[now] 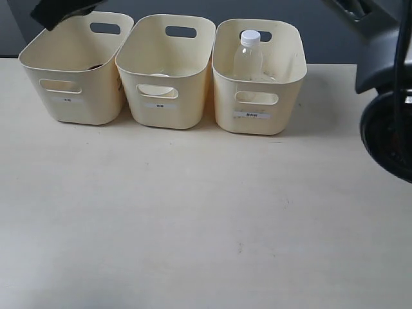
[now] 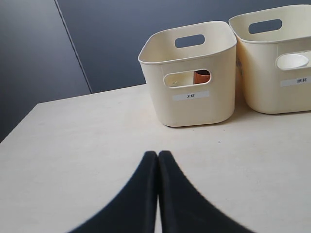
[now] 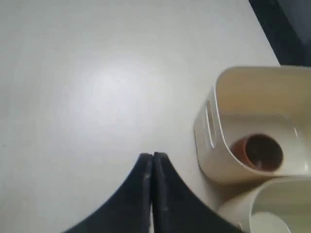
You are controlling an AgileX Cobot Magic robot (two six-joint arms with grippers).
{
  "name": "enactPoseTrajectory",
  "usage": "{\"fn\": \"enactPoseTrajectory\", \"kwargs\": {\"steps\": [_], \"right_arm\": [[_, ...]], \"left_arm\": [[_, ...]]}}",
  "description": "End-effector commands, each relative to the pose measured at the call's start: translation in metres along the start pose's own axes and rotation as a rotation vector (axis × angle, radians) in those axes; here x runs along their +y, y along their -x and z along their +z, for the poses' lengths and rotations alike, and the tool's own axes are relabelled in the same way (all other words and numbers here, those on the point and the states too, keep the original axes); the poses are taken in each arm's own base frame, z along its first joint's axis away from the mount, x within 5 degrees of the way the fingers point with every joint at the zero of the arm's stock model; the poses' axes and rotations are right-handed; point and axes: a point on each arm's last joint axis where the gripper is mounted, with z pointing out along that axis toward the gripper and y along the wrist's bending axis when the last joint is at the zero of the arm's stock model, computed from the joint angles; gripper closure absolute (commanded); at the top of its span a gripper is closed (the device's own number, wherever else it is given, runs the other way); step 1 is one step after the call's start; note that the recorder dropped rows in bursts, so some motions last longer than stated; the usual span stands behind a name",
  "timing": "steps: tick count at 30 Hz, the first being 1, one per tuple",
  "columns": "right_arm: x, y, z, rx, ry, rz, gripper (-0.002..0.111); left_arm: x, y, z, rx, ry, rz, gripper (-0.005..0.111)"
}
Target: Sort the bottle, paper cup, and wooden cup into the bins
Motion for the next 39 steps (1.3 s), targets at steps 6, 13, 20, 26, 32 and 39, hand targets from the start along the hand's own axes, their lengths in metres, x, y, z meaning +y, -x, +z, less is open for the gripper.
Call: {"fn": "enactPoseTrajectory", "kwargs": {"steps": [6, 13, 20, 26, 32, 39], "right_arm": [[0.013, -0.003, -0.046, 0.096, -0.077, 0.128, 0.109], [0.031, -0.031, -0.067, 0.108, -0.165, 0.143, 0.109], [0.040, -0.070, -0.105, 0.040, -0.347, 0.159, 0.109], [0.041, -0.115, -0.143, -0.006, -0.480, 0.255, 0.109], [0.047, -0.164, -0.170, -0.070, -0.630, 0.342, 0.109], [0.083, -0.217, -0.197, -0.183, -0.799, 0.391, 0.109]], "left_arm": [[0.000, 0.002, 0.000, -0.005, -0.004, -0.003, 0.107], [0.000, 0.002, 0.000, -0.005, -0.004, -0.003, 0.107], [0.000, 0.002, 0.000, -0.005, -0.004, -0.003, 0.107], [0.000, 0.002, 0.000, -0.005, -0.004, -0.003, 0.107], [0.000, 0.002, 0.000, -0.005, -0.004, -0.003, 0.107], [0.000, 0.002, 0.000, -0.005, -0.004, -0.003, 0.107]]}}
